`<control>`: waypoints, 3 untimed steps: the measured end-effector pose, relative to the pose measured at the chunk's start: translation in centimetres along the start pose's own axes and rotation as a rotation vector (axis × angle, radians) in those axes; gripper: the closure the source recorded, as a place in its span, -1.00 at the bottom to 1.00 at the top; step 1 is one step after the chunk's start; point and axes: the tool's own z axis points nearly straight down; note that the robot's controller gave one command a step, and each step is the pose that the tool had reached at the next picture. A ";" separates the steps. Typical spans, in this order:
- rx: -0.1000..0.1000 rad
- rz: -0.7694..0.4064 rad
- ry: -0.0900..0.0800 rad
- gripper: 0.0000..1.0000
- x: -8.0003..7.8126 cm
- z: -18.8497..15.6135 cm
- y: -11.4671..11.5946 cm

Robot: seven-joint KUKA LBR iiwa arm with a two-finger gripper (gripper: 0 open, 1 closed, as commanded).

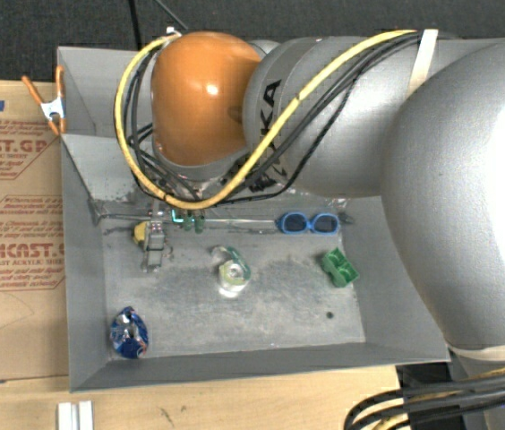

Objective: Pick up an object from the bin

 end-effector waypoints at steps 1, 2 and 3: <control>0.002 0.052 -0.004 -1.00 -0.9 3.7 -5.1; 0.003 -0.273 -0.005 -1.00 4.1 12.9 1.5; 0.000 -0.578 -0.017 -1.00 9.2 13.3 0.8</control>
Offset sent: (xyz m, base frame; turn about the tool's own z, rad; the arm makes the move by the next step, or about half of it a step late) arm 0.0090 -0.0484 -0.0341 0.0488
